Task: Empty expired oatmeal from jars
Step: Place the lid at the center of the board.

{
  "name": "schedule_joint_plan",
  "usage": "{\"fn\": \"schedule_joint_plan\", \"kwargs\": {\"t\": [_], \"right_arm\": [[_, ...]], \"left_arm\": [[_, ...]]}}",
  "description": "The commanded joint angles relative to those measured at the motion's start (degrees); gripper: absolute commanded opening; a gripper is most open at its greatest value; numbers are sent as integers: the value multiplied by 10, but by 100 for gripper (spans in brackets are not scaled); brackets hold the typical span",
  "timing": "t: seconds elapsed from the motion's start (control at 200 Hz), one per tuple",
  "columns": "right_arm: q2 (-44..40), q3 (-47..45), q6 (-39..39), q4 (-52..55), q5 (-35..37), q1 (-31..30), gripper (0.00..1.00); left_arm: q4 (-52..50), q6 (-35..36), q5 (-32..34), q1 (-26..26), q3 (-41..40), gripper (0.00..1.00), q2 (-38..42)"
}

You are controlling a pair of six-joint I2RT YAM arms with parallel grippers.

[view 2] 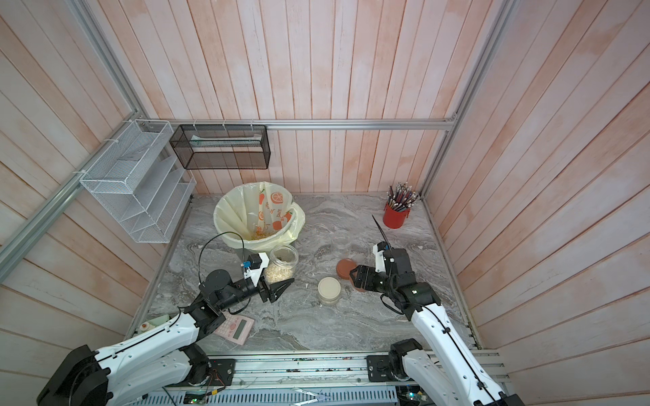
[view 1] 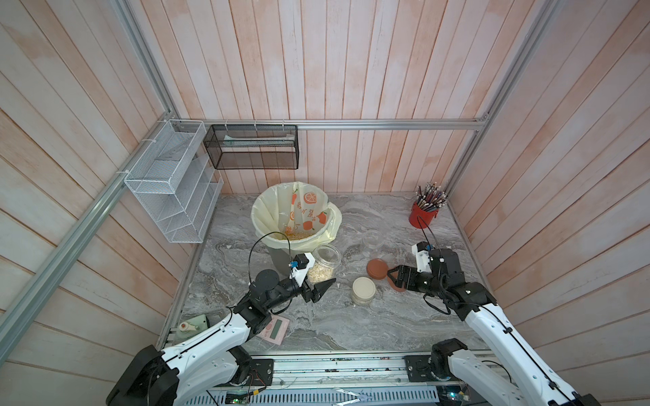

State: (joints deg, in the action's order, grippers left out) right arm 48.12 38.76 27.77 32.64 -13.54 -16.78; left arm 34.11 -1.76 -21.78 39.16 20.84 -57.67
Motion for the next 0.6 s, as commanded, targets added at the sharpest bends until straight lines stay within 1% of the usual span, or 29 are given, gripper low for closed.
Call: {"fn": "schedule_joint_plan", "kwargs": {"t": [0.0,0.105,0.16,0.275,0.41,0.595], "right_arm": [[0,-2,37,4,27,2,48],[1,-35,73,-11,32,1,48],[-1,-58,98,-18,56,1,48],[-3,-97,132,-40,81,1,48],[3,-117,146,-44,111,-3,49],[25,-124,149,-57,123,-10,50]], "left_arm": [[66,4,12,18,30,4,-6],[76,3,14,28,32,4,-17],[81,0,13,30,33,4,-21],[79,-1,8,38,37,4,-26],[76,0,9,45,37,4,-26],[85,-4,9,47,36,4,-32]]}}
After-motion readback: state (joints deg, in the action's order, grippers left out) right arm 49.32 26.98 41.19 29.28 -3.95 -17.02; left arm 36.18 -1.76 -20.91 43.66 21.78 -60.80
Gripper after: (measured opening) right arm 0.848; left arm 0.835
